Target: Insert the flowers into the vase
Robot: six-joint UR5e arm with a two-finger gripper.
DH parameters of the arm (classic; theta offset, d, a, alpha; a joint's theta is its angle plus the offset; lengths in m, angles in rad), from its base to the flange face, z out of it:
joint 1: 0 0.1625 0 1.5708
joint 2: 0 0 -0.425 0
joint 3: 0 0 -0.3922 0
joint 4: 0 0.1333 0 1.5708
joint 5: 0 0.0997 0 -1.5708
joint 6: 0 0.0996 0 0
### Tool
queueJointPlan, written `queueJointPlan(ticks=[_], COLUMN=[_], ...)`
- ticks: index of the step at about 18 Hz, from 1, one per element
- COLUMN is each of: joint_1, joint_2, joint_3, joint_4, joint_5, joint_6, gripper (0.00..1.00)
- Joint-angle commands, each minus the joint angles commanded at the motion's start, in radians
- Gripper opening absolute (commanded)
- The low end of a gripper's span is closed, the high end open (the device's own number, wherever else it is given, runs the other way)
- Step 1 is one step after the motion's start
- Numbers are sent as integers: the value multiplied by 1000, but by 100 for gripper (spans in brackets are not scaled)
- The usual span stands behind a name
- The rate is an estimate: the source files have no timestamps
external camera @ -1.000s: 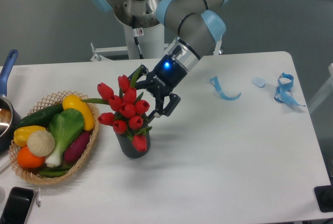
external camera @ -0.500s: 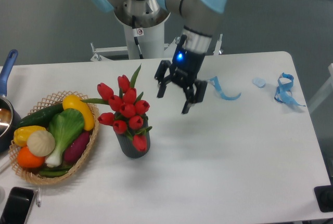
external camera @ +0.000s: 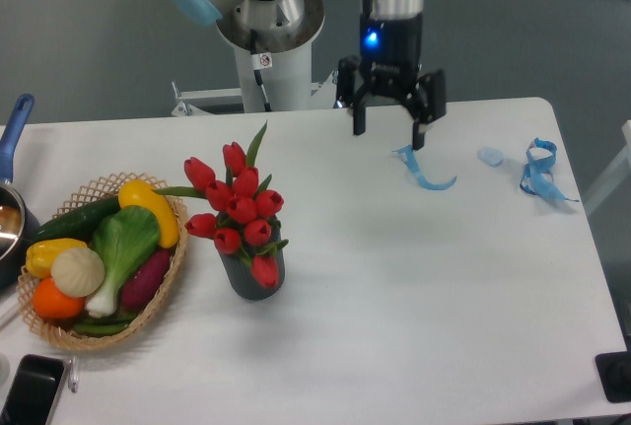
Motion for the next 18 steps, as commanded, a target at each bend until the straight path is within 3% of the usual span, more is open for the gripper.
queueJointPlan(ticks=[3, 8, 11, 18], joint_1=[28, 112, 124, 114], joint_2=[2, 8, 21, 54], joint_3=[48, 108, 109, 57], joint_4=[-89, -279, -316, -306], joint_5=[29, 95, 100, 95], joint_6=[72, 337, 390, 385], gripper=[100, 100, 100, 100])
